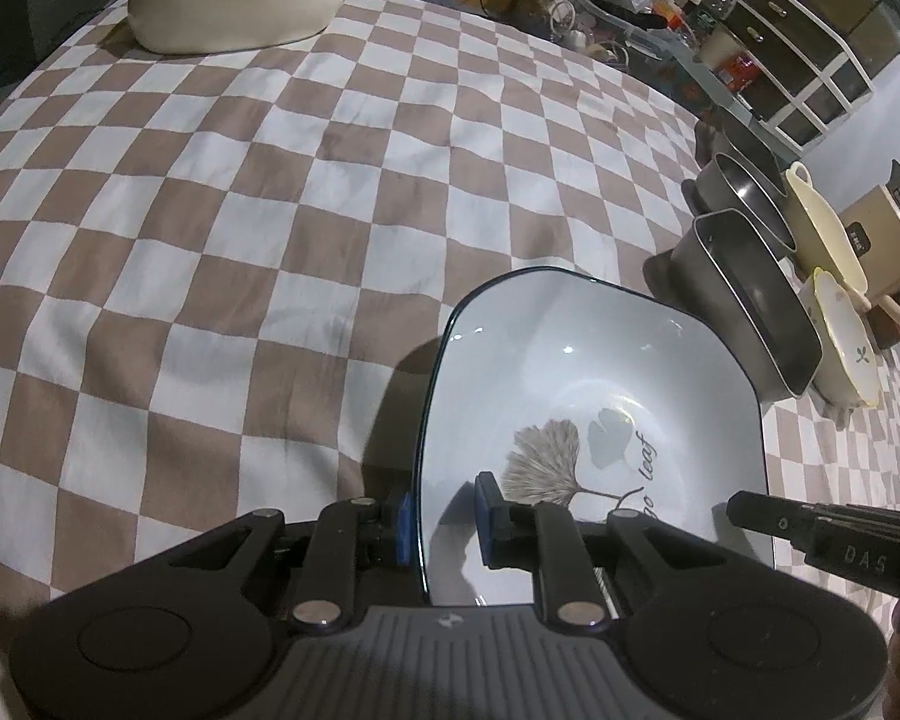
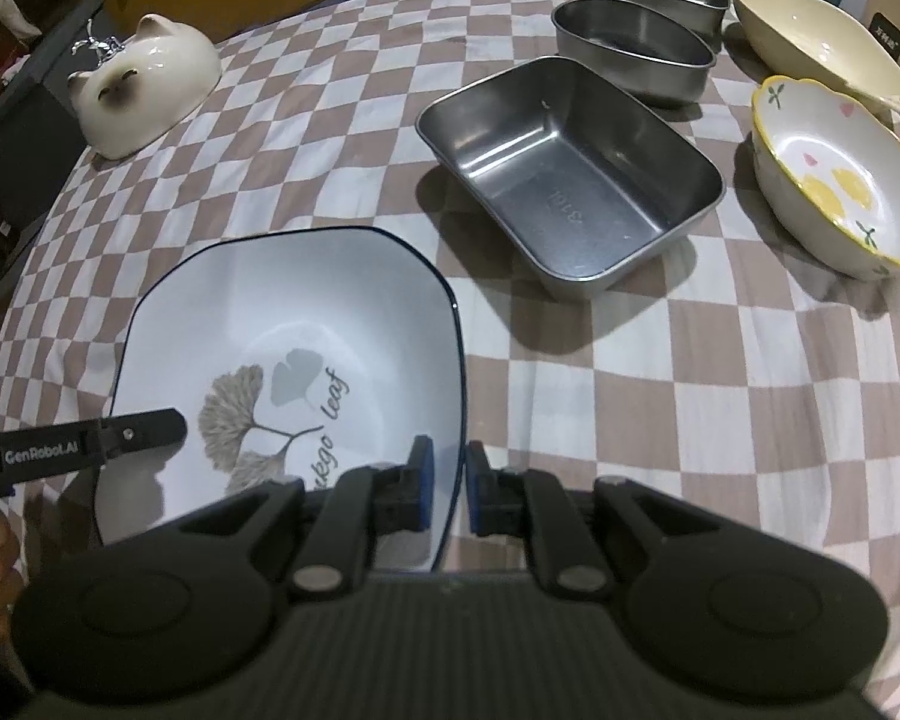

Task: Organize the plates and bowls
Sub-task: 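Lift the white plate with both grippers and carry it across the table, then lower the white plate onto the tablecloth and open both grippers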

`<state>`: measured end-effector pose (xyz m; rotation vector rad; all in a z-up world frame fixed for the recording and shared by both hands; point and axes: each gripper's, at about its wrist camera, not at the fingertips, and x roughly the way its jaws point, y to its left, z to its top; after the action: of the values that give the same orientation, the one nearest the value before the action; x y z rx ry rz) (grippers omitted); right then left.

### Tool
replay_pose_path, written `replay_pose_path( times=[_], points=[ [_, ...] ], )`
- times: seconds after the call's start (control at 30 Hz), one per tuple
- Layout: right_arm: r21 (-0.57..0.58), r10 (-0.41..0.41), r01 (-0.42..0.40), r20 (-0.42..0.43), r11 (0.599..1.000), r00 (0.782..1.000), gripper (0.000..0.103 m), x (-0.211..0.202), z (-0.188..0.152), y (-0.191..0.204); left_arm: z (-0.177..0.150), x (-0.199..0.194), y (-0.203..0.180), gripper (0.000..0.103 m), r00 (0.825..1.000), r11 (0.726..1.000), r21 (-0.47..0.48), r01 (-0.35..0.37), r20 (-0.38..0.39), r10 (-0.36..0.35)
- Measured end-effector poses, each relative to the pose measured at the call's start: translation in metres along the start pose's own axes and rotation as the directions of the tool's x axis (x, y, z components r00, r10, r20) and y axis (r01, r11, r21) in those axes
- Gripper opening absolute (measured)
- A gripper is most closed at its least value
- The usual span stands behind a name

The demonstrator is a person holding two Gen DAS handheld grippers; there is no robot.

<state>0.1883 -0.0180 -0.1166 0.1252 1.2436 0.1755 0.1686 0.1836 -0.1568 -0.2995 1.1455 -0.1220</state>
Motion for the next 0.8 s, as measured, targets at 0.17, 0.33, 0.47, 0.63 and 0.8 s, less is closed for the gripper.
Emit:
replay_pose_path(
  times=[0.17, 0.33, 0.47, 0.63, 0.8],
  points=[
    [0.002, -0.007, 0.007, 0.007, 1.000, 1.000, 0.012, -0.002, -0.001, 0.000, -0.001, -0.004, 0.000, 0.021, 1.000, 1.000, 0.011, 0.008, 0.018, -0.008],
    [-0.001, -0.018, 0.018, 0.016, 1.000, 1.000, 0.013, -0.002, -0.003, 0.001, -0.001, -0.010, 0.001, 0.021, 0.999, 0.999, 0.033, 0.012, 0.038, -0.014],
    [0.005, -0.026, 0.026, 0.026, 1.000, 0.999, 0.013, -0.003, -0.006, 0.002, -0.002, -0.012, 0.002, 0.021, 0.999, 0.999, 0.045, 0.011, 0.035, -0.013],
    [0.024, -0.023, 0.022, 0.042, 0.999, 0.999, 0.015, -0.004, -0.010, 0.001, -0.004, -0.013, 0.004, 0.022, 1.000, 0.999, 0.053, 0.012, 0.027, -0.014],
    [0.050, 0.011, -0.013, 0.035, 0.999, 0.999, 0.035, -0.004, -0.016, -0.002, -0.005, -0.014, 0.004, 0.032, 1.000, 0.998, 0.068, 0.009, 0.018, -0.010]
  ],
)
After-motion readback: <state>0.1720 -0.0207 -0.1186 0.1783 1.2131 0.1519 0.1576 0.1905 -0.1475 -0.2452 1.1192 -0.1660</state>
